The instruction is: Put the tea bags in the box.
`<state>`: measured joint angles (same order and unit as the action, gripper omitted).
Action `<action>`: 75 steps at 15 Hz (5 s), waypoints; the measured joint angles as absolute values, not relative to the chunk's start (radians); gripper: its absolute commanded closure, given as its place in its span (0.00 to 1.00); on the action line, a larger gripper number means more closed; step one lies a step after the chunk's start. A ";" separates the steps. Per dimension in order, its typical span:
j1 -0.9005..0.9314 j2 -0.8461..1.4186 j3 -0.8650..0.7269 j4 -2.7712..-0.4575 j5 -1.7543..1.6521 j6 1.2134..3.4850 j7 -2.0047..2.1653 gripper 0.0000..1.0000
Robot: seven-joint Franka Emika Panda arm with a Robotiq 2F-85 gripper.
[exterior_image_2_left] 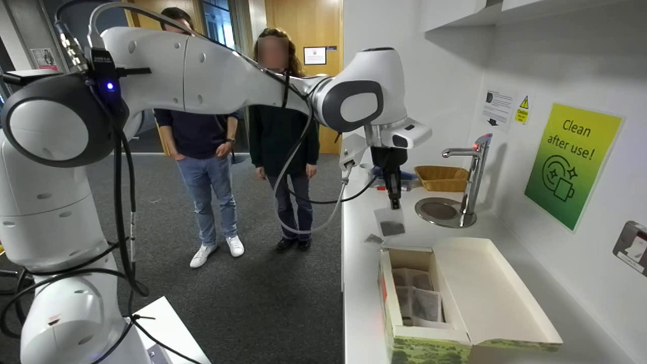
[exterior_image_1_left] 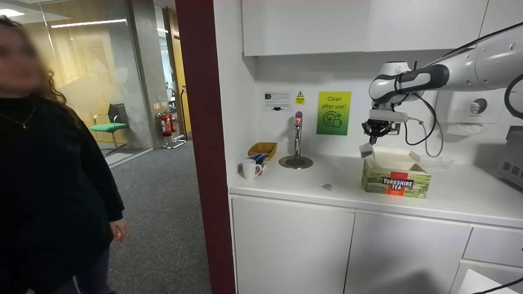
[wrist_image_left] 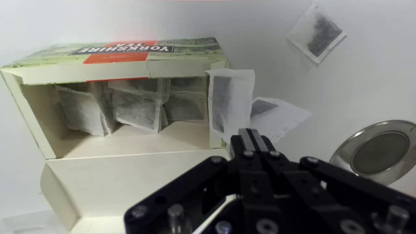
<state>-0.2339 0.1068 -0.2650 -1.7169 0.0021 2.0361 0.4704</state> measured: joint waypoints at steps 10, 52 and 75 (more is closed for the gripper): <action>-0.296 0.191 -0.319 -1.713 0.057 2.036 0.473 1.00; -0.192 0.198 -0.211 -1.682 0.074 2.036 0.403 0.00; -0.168 0.564 -0.141 -1.402 0.096 2.018 0.256 0.00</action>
